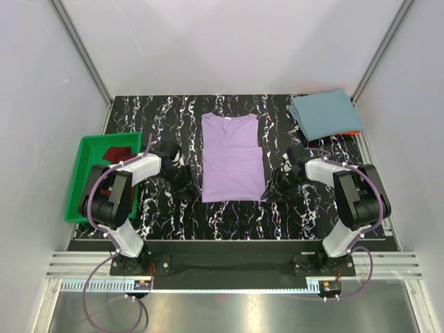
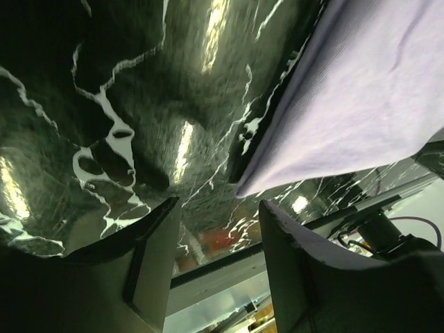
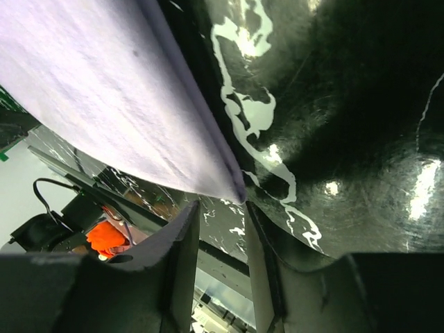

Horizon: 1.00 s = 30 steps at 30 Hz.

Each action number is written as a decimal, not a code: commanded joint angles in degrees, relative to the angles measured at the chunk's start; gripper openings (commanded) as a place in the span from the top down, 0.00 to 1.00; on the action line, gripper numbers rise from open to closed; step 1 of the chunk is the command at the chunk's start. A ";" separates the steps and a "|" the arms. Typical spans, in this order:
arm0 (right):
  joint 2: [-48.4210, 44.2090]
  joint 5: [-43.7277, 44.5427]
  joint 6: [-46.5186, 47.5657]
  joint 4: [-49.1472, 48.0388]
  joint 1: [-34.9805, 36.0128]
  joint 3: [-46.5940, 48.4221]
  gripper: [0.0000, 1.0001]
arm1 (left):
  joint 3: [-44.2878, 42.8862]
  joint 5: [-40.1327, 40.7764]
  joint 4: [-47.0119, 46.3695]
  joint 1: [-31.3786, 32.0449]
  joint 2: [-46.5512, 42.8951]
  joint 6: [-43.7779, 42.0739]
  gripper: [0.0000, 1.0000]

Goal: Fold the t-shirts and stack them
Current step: Fold the tshirt

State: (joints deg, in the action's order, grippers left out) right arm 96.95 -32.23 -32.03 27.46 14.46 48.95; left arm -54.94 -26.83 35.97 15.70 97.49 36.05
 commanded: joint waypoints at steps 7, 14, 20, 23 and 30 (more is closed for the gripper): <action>-0.36 -0.47 -1.10 -2.77 0.04 -3.24 0.58 | 6.33 -0.59 -8.89 4.25 -3.54 4.99 0.45; 0.44 0.76 -1.54 -4.70 0.04 -3.51 0.58 | 6.16 -0.24 -9.68 4.25 -1.52 5.69 0.46; 1.67 0.85 -2.42 -6.45 0.04 -3.86 0.61 | 6.86 0.72 -9.77 4.25 -0.55 5.61 0.52; 1.40 1.38 -2.51 -6.63 0.04 -4.30 0.67 | 6.34 0.81 -10.04 4.25 0.42 5.61 0.59; -0.17 4.00 -1.98 -2.95 0.04 -3.95 1.00 | 4.31 1.60 -8.02 4.25 0.16 6.13 1.00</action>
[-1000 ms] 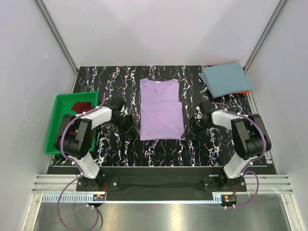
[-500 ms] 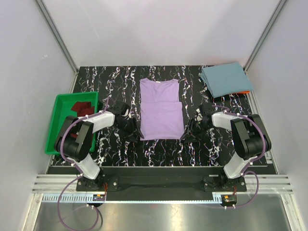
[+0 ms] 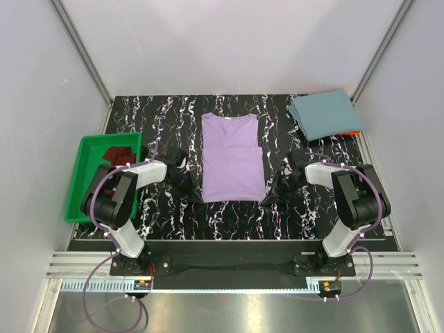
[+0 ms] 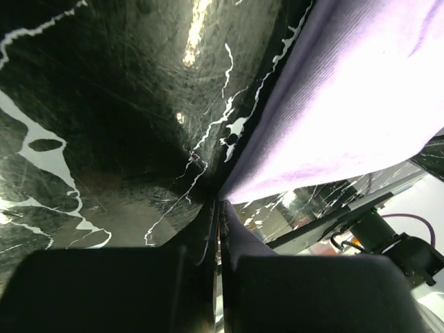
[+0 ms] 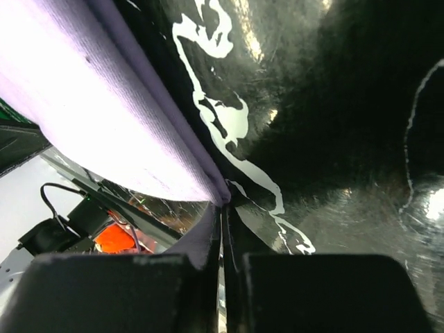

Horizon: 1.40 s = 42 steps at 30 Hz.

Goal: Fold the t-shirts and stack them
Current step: Fold the tshirt

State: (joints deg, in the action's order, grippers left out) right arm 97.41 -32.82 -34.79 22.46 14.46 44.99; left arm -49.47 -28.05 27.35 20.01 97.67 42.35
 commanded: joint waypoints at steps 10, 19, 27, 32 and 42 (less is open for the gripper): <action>-9.60 8.65 1.65 11.20 0.04 0.71 1.00 | 0.95 4.24 4.20 -0.06 -7.57 0.81 1.00; -12.76 7.77 0.51 11.03 0.57 -2.01 1.00 | 7.02 2.13 2.27 0.91 -13.73 2.74 1.00; -17.33 9.79 -0.37 14.98 1.45 1.41 1.00 | 2.81 1.68 4.98 2.23 -17.68 4.76 1.00; -19.18 13.30 1.12 20.87 1.45 9.12 1.00 | -5.53 4.93 12.54 2.14 -16.90 4.06 1.00; -13.49 16.29 4.37 25.71 1.36 25.22 1.00 | -17.40 7.05 17.82 -1.28 -14.00 2.65 1.00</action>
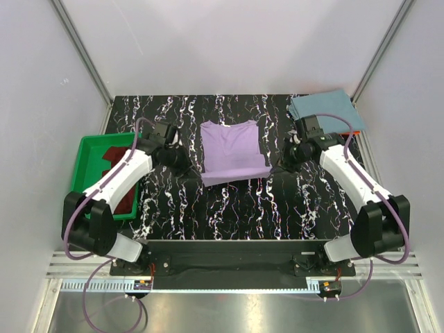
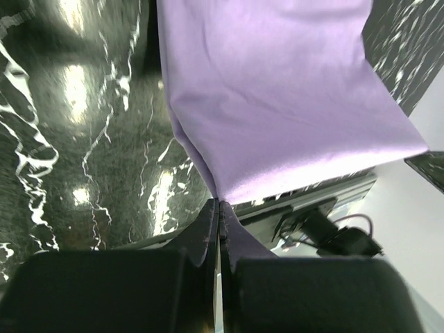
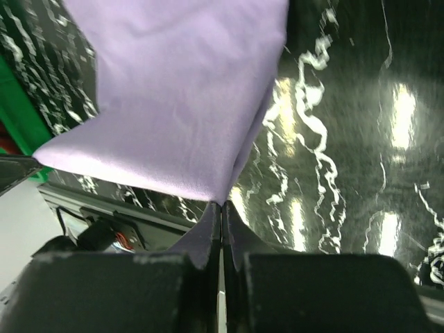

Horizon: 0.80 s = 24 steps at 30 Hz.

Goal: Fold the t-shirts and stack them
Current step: Fold the tshirt

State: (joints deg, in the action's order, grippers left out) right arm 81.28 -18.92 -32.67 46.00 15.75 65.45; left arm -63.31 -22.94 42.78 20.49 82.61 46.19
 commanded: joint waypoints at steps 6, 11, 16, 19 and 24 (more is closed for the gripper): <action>9.94 2.83 3.48 1.55 -0.02 13.73 1.00 | -12.53 0.62 1.60 -5.37 6.59 -3.56 1.00; 16.18 3.18 5.94 2.69 -0.98 23.29 1.00 | -22.37 1.84 1.95 -6.16 12.47 -6.64 1.00; 23.74 3.80 7.26 3.92 -1.33 34.71 1.00 | -31.25 1.06 0.81 -8.18 17.49 -6.91 1.00; 27.52 4.06 7.79 4.80 -1.77 40.34 1.00 | -36.43 0.18 -0.16 -9.15 20.65 -7.17 1.00; 33.59 4.77 8.23 3.15 -2.65 47.04 1.00 | -41.72 -0.79 -5.68 -10.03 26.28 -8.05 1.00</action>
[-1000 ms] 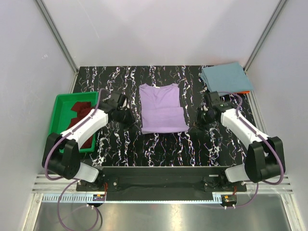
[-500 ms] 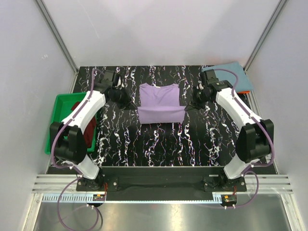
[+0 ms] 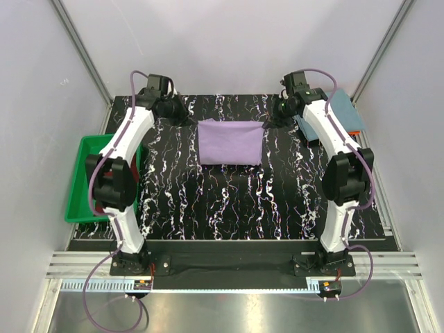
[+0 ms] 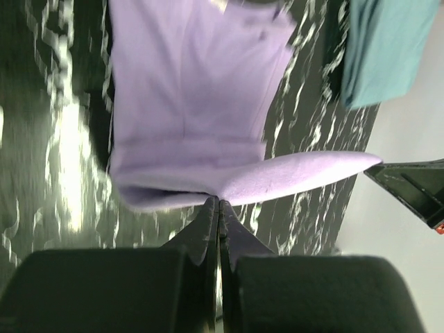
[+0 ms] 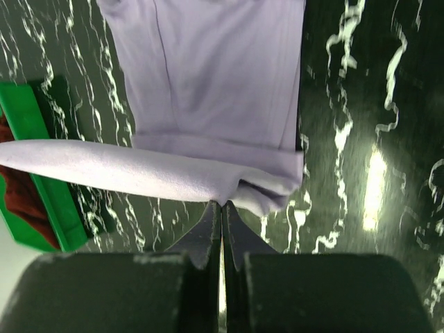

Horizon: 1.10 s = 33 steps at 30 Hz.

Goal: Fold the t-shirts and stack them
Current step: Fold the tshirt

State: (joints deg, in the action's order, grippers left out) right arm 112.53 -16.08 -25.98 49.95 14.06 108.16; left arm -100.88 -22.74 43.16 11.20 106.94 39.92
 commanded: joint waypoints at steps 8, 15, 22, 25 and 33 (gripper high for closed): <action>10.15 0.43 1.10 -3.90 -2.81 12.42 1.00 | -8.80 -4.50 -20.10 -1.44 10.57 1.29 1.00; 13.24 -2.91 0.23 -12.06 -3.78 12.42 1.00 | -11.17 -4.33 -29.09 -2.93 16.10 6.21 1.00; 19.46 -5.98 -0.12 -16.38 -4.40 17.15 1.00 | -17.76 -5.91 -32.61 -4.43 24.18 8.33 1.00; 22.55 -6.86 -0.30 -16.29 -4.48 21.72 1.00 | -20.04 -7.75 -36.11 -4.96 27.78 10.61 1.00; 30.55 -6.34 -2.41 -22.96 -5.36 27.54 0.99 | -30.68 -7.50 -47.89 -5.31 39.48 16.06 0.94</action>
State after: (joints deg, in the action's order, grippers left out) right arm 141.62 -22.11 -27.07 33.15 9.76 132.77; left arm -126.30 -29.56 5.96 6.22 143.59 52.53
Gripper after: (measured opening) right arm 0.012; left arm 0.034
